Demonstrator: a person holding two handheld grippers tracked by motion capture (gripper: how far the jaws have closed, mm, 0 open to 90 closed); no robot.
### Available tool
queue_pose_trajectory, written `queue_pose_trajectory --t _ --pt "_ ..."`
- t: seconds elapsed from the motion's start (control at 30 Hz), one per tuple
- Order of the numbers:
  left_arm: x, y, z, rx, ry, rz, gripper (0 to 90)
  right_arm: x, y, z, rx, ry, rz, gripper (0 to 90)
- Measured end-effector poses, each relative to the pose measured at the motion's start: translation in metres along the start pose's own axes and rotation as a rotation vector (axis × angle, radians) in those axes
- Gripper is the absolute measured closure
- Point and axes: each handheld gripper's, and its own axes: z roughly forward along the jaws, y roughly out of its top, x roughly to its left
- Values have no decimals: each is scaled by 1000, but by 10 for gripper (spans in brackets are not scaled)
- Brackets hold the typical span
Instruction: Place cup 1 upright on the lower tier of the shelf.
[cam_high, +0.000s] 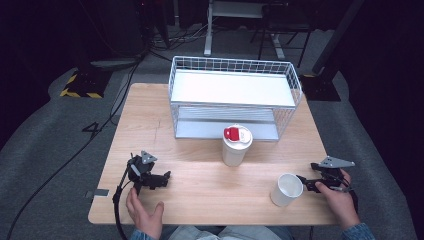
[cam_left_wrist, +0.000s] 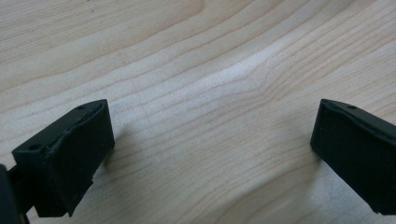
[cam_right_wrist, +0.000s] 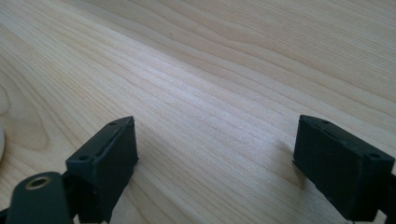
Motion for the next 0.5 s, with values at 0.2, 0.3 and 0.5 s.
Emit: queue_pose_trajectory --t 0.2,0.3,0.5 --pt "0 1 0 0 19 -20 4 0 0 0 0 -1 2 132" --pt "-2 1 1 0 31 -35 2 0 -1 -1 0 -1 0 132" --pt "-1 -2 -1 0 10 -12 2 1 -3 -3 2 -3 1 131"
